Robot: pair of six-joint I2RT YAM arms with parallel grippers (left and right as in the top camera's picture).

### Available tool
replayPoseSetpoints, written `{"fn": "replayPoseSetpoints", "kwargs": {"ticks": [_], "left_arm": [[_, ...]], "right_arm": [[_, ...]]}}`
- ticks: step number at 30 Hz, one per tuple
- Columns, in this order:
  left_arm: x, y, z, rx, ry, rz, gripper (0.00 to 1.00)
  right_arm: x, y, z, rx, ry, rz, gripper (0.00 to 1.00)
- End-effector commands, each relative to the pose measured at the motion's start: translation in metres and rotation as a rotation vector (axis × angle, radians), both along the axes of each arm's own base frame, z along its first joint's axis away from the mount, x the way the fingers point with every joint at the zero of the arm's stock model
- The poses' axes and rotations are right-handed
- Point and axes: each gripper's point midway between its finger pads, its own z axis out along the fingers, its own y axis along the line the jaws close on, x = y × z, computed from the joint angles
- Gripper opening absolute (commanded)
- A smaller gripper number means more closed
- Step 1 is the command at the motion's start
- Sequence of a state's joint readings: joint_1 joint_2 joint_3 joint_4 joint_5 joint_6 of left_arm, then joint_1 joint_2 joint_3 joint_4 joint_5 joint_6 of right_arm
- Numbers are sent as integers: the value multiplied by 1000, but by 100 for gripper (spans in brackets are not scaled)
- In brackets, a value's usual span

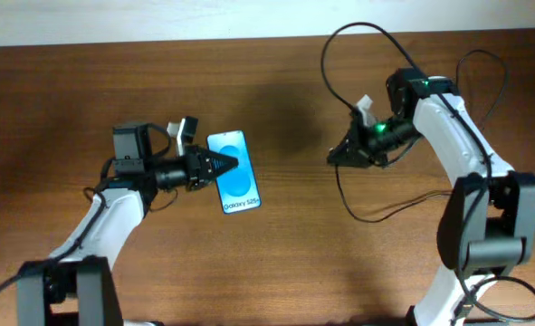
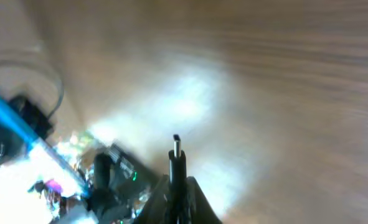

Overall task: Plug charger to phone and switch on socket
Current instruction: 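Carry the cable plug with the right gripper toward the held phone, then bring the USB-C plug up to the phone's bottom port with the right gripper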

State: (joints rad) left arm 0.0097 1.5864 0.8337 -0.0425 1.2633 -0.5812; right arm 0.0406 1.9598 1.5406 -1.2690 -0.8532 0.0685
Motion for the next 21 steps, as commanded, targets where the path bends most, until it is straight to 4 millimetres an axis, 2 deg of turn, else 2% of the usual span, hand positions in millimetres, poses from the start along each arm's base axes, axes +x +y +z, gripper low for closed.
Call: {"fn": "replayPoseSetpoints", "kwargs": {"ticks": [1, 5, 7, 10, 12, 14, 15, 16, 19, 21], "left_arm": [[-8, -6, 34, -118, -118, -121, 0], [7, 2, 51, -118, -216, -91, 0], [23, 14, 56, -107, -197, -2, 0], [40, 39, 63, -111, -180, 103, 0], [48, 60, 64, -115, -155, 170, 0], [51, 76, 63, -114, -153, 208, 0], [51, 84, 64, -116, -154, 220, 0], [51, 88, 64, -118, -151, 227, 0], [48, 89, 65, -126, -148, 212, 0], [47, 88, 65, -128, -148, 207, 0]], "right_arm": [[-29, 40, 38, 223, -148, 214, 5], [-66, 77, 53, 327, -150, 370, 4], [-81, 93, 63, 397, -161, 426, 5], [-91, 94, 67, 409, -148, 451, 4], [-100, 91, 78, 412, -147, 466, 5], [-110, 88, 96, 410, -178, 473, 5], [-121, 84, 115, 405, -218, 478, 5], [-130, 80, 127, 376, -232, 471, 5], [-163, 67, 167, 319, -328, 444, 5], [-200, 56, 206, 326, -491, 438, 5]]}}
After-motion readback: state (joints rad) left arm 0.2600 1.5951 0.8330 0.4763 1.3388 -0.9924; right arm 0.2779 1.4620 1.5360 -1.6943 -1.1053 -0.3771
